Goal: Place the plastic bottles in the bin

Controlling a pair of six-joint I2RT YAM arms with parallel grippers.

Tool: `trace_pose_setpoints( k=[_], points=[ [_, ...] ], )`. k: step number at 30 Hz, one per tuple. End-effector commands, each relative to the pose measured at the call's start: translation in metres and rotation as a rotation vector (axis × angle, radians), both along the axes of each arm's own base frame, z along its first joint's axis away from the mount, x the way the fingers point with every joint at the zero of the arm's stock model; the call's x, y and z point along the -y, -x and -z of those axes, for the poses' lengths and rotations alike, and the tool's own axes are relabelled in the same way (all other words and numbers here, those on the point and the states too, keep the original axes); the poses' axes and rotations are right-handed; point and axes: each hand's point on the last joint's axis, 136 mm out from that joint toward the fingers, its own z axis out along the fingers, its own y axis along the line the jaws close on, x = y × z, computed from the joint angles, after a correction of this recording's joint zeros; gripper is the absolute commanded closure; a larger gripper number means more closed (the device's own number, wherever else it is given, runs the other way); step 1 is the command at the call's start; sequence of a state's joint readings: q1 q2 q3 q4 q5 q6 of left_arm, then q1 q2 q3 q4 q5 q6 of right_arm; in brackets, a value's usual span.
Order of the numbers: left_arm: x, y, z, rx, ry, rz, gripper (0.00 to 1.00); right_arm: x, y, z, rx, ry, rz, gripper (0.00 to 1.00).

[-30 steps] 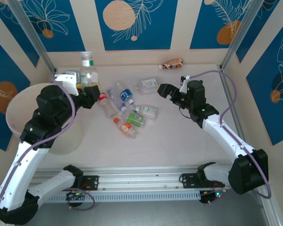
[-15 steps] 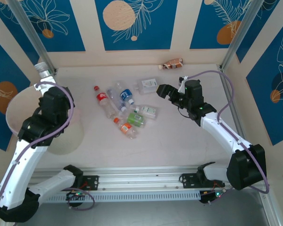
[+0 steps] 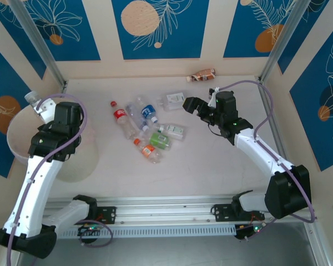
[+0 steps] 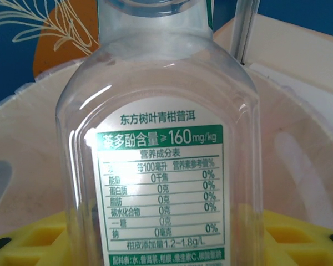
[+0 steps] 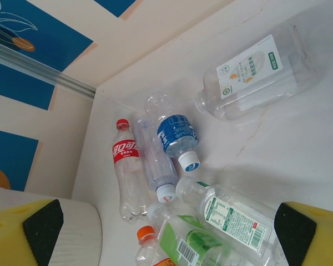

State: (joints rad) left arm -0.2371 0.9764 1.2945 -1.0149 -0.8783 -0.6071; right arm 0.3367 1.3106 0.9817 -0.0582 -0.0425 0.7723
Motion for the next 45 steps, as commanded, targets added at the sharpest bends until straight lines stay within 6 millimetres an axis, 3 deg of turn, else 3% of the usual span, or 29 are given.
trace_pose_setpoints(
  k=[1, 11, 15, 19, 21, 29, 32, 34, 39, 45],
  points=[
    [0.000, 0.003, 0.001, 0.003, 0.025, 0.012, 0.46, -0.008, 0.001, -0.013, 0.020, -0.006, -0.033, 0.00],
    [-0.022, 0.018, 0.001, 0.009, -0.007, -0.088, 0.18, -0.007, 0.001, -0.013, 0.020, 0.003, -0.029, 0.00],
    [-0.027, 0.020, 0.002, 0.020, 0.009, -0.099, 0.13, -0.007, 0.001, -0.013, 0.021, 0.006, -0.031, 0.00],
    [-0.021, 0.014, 0.002, 0.026, 0.038, -0.049, 0.09, -0.007, 0.000, -0.012, 0.020, 0.009, -0.029, 0.00],
    [-0.014, 0.007, 0.003, 0.032, 0.062, 0.005, 0.00, -0.007, 0.000, -0.011, 0.018, 0.015, -0.024, 0.00],
    [0.037, -0.022, -0.005, 0.133, 0.164, 0.341, 0.00, 0.022, -0.013, 0.018, -0.071, 0.120, 0.128, 0.00],
    [0.061, -0.026, -0.016, 0.202, 0.205, 0.485, 0.00, 0.033, -0.017, 0.030, -0.114, 0.147, 0.164, 0.01],
    [0.088, -0.031, -0.024, 0.251, 0.262, 0.636, 0.00, 0.037, -0.020, 0.036, -0.142, 0.151, 0.181, 0.00],
    [0.157, -0.039, -0.034, 0.283, 0.475, 0.966, 0.00, 0.028, -0.024, 0.051, -0.198, 0.132, 0.153, 0.00],
    [0.204, -0.047, -0.024, 0.217, 0.470, 1.081, 0.00, 0.023, -0.026, 0.063, -0.247, 0.104, 0.154, 0.00]
  ],
)
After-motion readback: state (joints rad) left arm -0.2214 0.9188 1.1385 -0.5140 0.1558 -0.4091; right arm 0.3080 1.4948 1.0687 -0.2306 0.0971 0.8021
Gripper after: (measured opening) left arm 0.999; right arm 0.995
